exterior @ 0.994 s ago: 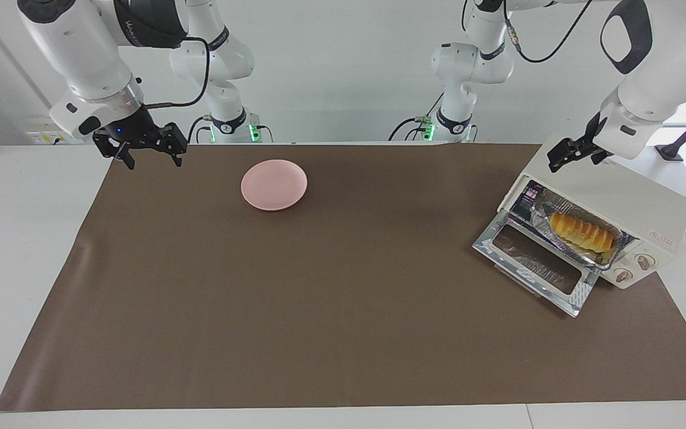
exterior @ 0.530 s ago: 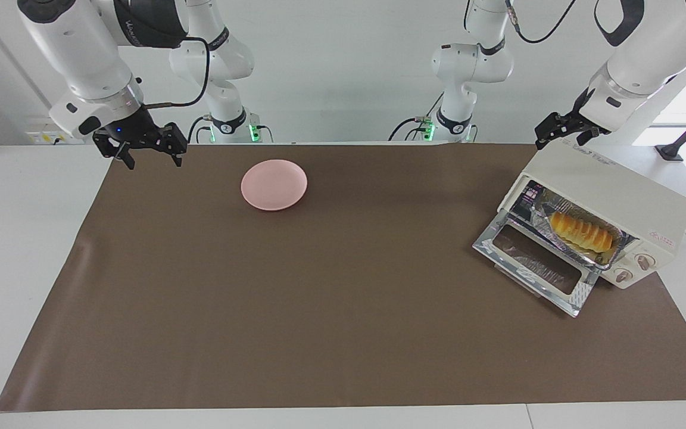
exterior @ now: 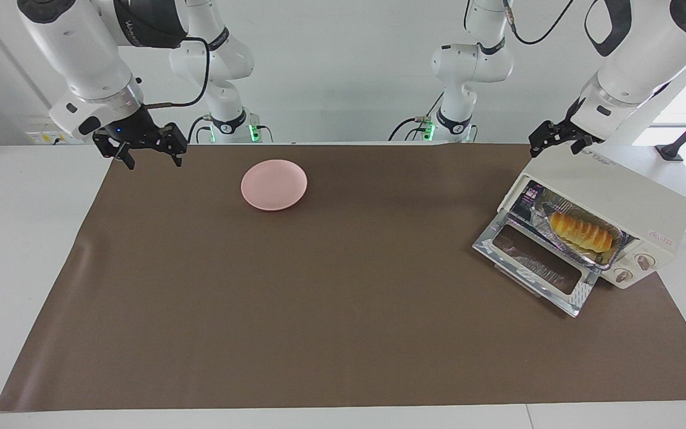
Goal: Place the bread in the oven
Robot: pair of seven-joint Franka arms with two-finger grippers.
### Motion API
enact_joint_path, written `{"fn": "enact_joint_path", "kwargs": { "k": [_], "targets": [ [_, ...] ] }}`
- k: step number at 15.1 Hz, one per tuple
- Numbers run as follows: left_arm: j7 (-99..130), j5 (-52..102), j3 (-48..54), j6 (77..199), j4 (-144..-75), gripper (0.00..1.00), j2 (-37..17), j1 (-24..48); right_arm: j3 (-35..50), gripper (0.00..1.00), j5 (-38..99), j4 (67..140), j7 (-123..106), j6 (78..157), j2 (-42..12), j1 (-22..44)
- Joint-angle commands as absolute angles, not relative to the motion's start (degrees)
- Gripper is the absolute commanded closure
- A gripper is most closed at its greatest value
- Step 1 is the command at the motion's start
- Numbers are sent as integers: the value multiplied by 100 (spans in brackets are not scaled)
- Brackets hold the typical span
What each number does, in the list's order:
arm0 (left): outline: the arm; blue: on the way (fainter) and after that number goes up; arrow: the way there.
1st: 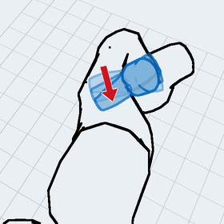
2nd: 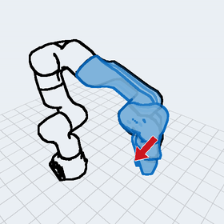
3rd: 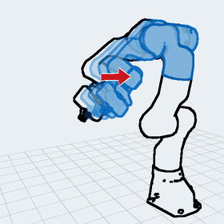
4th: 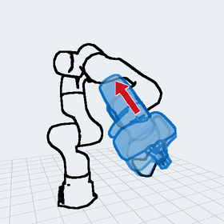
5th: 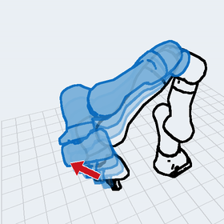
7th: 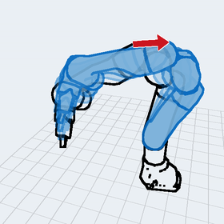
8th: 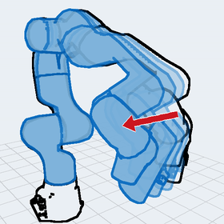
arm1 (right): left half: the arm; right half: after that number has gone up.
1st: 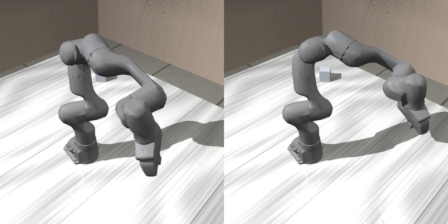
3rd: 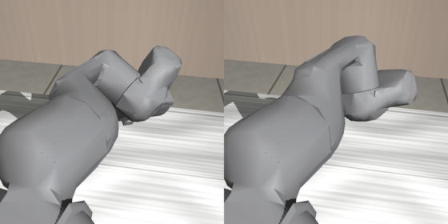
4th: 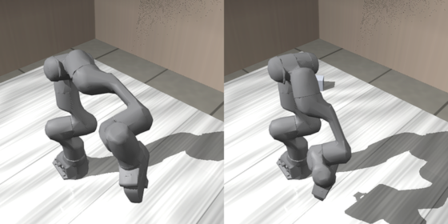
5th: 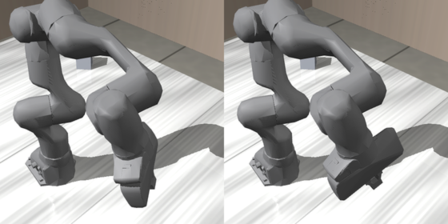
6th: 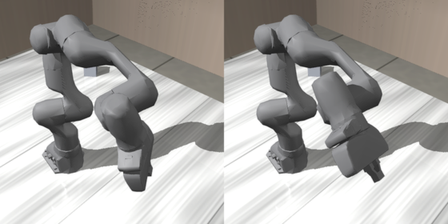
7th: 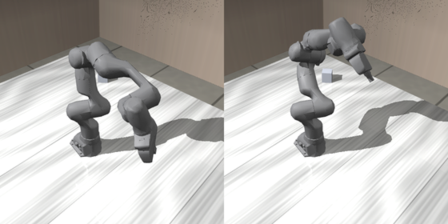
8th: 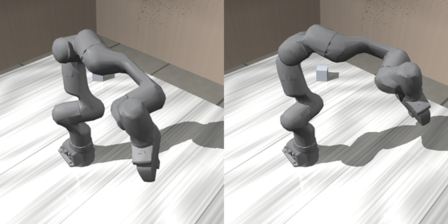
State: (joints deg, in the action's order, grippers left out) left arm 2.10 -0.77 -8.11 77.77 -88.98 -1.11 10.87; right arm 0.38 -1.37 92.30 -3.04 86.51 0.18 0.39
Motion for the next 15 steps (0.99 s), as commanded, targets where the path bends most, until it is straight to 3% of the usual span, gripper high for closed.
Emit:
{"fn": "enact_joint_path", "kwargs": {
  "k": [1,9,15],
  "targets": [
    [193,-18,-756,7752,-8965,0,-26,976,79,0,-70,9290,-439,8587,105,-35],
    [211,-26,-791,7822,-8930,0,-26,1002,79,0,-70,9290,-439,8587,105,-26],
    [132,-35,-756,8331,-9307,0,123,1063,79,0,-70,9290,-439,8587,105,-35]
  ]
}}
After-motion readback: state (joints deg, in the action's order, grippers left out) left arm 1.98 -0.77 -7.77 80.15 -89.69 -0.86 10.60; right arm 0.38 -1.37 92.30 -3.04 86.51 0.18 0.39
